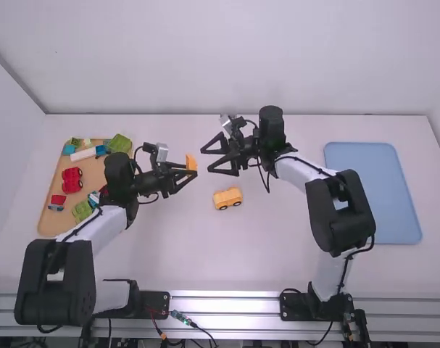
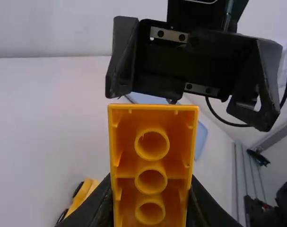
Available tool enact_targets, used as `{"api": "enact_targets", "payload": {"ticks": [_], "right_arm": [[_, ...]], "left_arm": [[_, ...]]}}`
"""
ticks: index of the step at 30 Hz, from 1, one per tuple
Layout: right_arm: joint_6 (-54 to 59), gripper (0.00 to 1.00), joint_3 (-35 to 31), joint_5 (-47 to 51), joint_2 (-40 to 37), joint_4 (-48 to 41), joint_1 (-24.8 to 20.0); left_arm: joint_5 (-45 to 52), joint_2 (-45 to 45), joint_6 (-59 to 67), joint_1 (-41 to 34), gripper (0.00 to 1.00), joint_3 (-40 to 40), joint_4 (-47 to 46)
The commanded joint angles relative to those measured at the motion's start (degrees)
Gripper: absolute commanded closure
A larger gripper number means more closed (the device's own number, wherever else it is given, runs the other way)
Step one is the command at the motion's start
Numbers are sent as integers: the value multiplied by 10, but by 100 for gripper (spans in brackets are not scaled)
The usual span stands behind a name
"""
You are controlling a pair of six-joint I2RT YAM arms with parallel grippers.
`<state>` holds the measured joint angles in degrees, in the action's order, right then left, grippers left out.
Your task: Assemble lego blocks to make yellow taxi
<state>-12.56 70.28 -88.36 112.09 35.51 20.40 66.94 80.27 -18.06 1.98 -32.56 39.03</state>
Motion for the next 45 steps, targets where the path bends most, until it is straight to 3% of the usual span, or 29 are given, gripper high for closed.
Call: {"api": "enact_targets", "payload": {"ticks": [1, 10, 13, 21, 23, 29, 36, 41, 45], "right_arm": [[-5, 5, 13, -10, -5, 2, 1], [-11, 7, 13, 17, -5, 4, 14], [-9, 12, 13, 19, -5, 4, 14], [-11, 41, 13, 28, -5, 3, 14], [-10, 52, 13, 27, -5, 3, 14], [-11, 69, 13, 26, -5, 3, 14], [-11, 100, 14, 12, -5, 5, 14], [-11, 100, 14, 10, -5, 5, 15], [-12, 100, 14, 9, -5, 5, 14]], "left_arm": [[51, 15, 4, -2, 98, -24, 9], [41, 52, -11, -41, 98, -15, 127], [6, 52, -18, -54, 98, -16, 133], [-8, 52, -31, -58, 98, -15, 142], [-12, 52, -31, -59, 99, -15, 145], [-23, 52, -31, -59, 98, -15, 139], [-37, 52, -32, -58, 97, -16, 137], [-39, 52, -31, -59, 94, -16, 137], [-51, 52, -32, -58, 72, -16, 134]]}}
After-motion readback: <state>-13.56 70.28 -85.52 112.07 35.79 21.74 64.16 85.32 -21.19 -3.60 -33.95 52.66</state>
